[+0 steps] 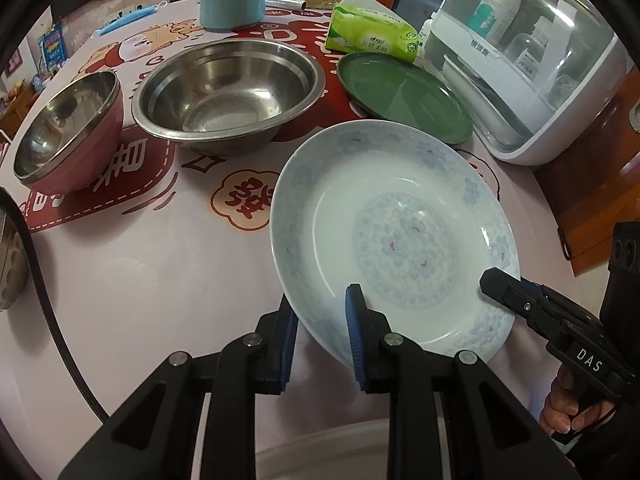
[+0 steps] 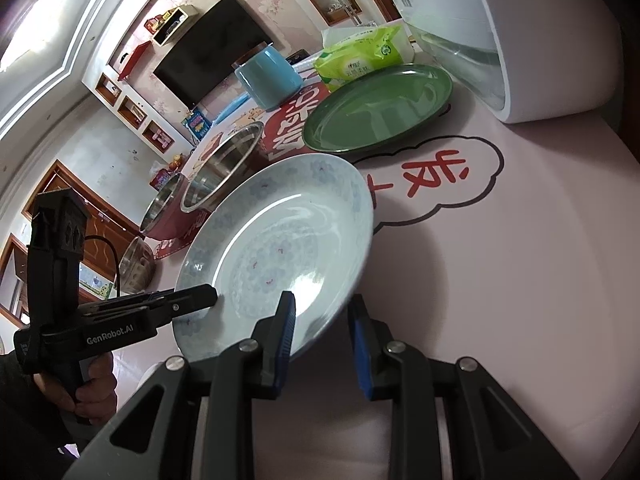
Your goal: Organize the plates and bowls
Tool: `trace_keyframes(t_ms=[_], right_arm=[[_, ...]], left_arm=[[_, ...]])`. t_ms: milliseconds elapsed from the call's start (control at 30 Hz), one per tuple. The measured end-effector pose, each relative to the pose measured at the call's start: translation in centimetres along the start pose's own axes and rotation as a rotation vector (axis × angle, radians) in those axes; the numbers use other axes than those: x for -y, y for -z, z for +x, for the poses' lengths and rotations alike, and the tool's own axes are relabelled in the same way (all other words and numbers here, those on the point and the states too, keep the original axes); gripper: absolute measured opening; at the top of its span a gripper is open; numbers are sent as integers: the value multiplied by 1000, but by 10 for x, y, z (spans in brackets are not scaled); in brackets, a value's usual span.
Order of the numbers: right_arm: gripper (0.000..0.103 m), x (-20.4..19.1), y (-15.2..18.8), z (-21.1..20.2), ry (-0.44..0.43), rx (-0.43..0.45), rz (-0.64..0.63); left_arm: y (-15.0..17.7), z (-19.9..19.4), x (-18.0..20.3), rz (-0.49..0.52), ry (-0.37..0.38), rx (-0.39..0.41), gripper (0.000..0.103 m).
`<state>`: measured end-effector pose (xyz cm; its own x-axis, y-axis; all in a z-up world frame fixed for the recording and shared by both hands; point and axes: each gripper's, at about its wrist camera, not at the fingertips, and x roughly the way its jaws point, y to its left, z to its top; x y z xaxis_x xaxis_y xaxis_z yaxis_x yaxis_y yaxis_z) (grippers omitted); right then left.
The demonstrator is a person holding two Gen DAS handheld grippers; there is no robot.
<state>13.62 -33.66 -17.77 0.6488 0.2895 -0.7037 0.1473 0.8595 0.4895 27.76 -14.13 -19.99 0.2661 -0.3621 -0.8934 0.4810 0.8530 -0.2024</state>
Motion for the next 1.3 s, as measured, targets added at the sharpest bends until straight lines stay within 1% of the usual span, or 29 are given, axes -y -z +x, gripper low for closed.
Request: trace_keyframes(t_ms=[133, 300, 467, 633, 867, 1133, 1300], right_arm=[[26, -2, 0, -8, -8, 24, -7], [26, -10, 1, -20, -18, 56, -20], [26, -20, 4, -33, -23, 83, -40], [25, -31, 10, -45, -42, 96, -75], [25, -48, 27, -62, -68, 95, -138], [25, -68, 53, -75, -71, 61, -208], [25, -78, 64, -83, -69, 39, -249]], left_arm=[[2, -8, 2, -6, 6, 6, 22], [8, -27, 5, -1, 2, 43, 22], [18, -49, 9, 1, -4, 76, 22], [36, -72, 10, -12, -9, 105, 22], [69, -99, 11, -29, -19, 134, 22], [107, -123, 8, -51, -39, 156, 22], [128, -132, 4, -65, -15, 145, 22]])
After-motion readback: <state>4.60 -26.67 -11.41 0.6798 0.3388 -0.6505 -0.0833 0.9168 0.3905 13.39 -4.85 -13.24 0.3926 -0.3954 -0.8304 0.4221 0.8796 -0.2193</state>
